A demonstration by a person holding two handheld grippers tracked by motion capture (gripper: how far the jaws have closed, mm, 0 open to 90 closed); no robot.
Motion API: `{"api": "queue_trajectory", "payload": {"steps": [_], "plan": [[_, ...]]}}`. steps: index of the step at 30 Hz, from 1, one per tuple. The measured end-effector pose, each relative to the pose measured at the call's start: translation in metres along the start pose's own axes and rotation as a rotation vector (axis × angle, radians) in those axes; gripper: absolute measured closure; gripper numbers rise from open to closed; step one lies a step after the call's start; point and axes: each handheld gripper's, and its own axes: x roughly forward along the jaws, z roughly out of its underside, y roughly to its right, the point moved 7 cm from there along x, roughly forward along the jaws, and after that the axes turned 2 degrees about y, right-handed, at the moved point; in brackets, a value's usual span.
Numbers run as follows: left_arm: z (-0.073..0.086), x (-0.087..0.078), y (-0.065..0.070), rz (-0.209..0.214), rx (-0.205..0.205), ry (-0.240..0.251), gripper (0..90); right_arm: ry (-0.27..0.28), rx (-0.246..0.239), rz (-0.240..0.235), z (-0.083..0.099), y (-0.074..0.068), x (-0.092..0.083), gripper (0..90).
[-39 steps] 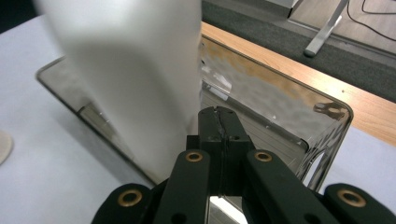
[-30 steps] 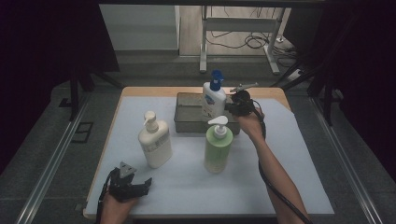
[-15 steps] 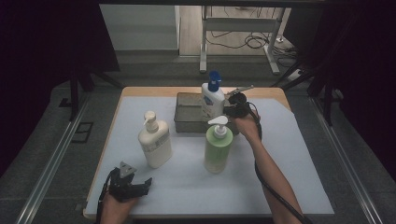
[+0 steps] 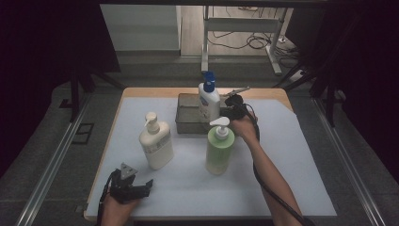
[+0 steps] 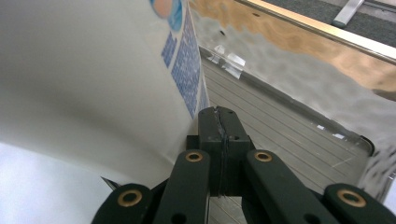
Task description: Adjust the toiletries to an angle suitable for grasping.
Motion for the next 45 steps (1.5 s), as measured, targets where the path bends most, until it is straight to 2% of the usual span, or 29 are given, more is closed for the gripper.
{"api": "queue_trajectory", "payload": {"steps": [10, 11, 17, 18, 24, 25, 34, 36, 40, 45], "plan": [[0.000, 0.000, 0.000, 0.000, 0.000, 0.000, 12.1, -0.018, -0.026, -0.011, -0.001, -0.006, 0.008, 89.2], [0.000, 0.000, 0.000, 0.000, 0.000, 0.000, 12.1, -0.016, -0.016, -0.008, -0.002, -0.007, 0.009, 89.2], [0.000, 0.000, 0.000, 0.000, 0.001, 0.000, 12.1, -0.036, -0.024, -0.006, -0.001, -0.009, 0.013, 89.0], [0.000, 0.000, 0.000, 0.000, 0.000, 0.000, 12.1, -0.042, -0.037, -0.008, -0.001, -0.009, 0.014, 89.0], [0.000, 0.000, 0.000, 0.001, 0.001, -0.001, 12.1, -0.049, -0.034, -0.014, -0.003, -0.013, 0.018, 89.1], [0.000, 0.000, 0.000, 0.001, 0.001, 0.000, 12.1, -0.054, -0.049, -0.022, -0.003, -0.014, 0.018, 89.1], [0.000, 0.000, 0.000, 0.002, 0.000, 0.000, 12.1, -0.071, -0.049, -0.024, -0.004, -0.020, 0.025, 88.9], [0.000, 0.000, 0.000, 0.001, 0.000, 0.000, 12.1, -0.081, -0.063, -0.022, -0.003, -0.019, 0.027, 87.9], [0.000, 0.000, 0.000, 0.002, 0.000, 0.000, 12.1, -0.089, -0.053, -0.018, -0.003, -0.019, 0.027, 88.3], [0.000, 0.000, 0.000, 0.002, 0.000, 0.000, 12.1, -0.106, -0.070, -0.022, -0.003, -0.017, 0.028, 89.2]]}}
